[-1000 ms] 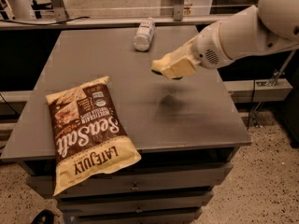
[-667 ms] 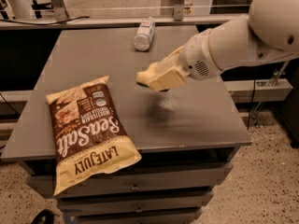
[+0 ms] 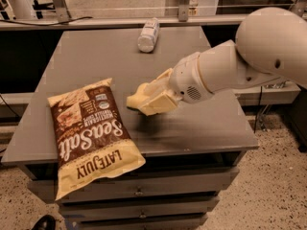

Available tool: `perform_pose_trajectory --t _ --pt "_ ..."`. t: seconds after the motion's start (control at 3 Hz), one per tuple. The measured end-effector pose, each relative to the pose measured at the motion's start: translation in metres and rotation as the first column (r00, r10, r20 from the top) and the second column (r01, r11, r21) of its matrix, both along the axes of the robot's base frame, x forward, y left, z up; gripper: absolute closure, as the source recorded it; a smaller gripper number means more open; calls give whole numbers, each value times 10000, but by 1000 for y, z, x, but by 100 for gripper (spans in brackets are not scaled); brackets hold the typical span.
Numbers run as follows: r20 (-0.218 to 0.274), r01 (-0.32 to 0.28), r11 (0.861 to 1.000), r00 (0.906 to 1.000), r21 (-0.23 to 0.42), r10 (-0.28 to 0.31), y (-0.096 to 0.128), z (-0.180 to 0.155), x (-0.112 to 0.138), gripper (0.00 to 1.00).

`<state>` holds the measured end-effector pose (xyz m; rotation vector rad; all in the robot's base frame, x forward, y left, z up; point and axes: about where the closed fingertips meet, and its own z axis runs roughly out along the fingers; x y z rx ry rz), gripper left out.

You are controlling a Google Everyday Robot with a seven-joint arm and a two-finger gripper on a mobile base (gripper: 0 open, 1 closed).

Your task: Move sponge near brown chip bag

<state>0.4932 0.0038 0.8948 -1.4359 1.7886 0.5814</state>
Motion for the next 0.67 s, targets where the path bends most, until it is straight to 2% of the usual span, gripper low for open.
perform_pose_trajectory --t 0.67 --pt "94 -816 9966 9966 121 815 14 -16 -9 36"
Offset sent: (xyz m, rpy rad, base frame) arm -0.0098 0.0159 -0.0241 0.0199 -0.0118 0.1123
